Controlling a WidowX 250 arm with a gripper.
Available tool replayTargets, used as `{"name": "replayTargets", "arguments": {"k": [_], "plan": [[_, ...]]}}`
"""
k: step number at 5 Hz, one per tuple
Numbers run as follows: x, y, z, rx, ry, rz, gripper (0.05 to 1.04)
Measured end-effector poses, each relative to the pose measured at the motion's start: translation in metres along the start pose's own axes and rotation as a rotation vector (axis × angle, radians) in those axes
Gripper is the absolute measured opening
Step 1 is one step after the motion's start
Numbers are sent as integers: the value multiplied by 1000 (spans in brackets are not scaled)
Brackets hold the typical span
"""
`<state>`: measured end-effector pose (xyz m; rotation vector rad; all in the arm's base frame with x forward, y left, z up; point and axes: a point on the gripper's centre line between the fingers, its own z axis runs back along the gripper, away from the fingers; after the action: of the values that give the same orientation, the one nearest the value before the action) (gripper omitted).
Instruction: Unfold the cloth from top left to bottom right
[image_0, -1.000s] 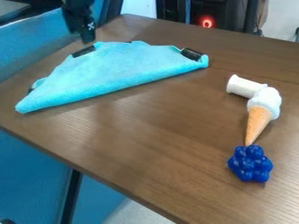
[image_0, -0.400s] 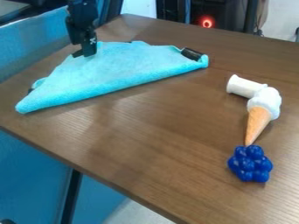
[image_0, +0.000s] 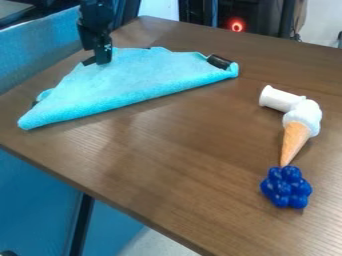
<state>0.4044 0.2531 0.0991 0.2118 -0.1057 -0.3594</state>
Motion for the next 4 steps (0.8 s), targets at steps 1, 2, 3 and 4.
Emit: {"name": "replayTargets", "arguments": {"k": [1,2,3,4], "plan": [[-1,0,0,4,7,-3,913],[-1,-2,-6,-5,20,-5,621],[-1,-3,-6,-6,25,-10,328],[-1,-4,-6,-9,30,-13,136]]}}
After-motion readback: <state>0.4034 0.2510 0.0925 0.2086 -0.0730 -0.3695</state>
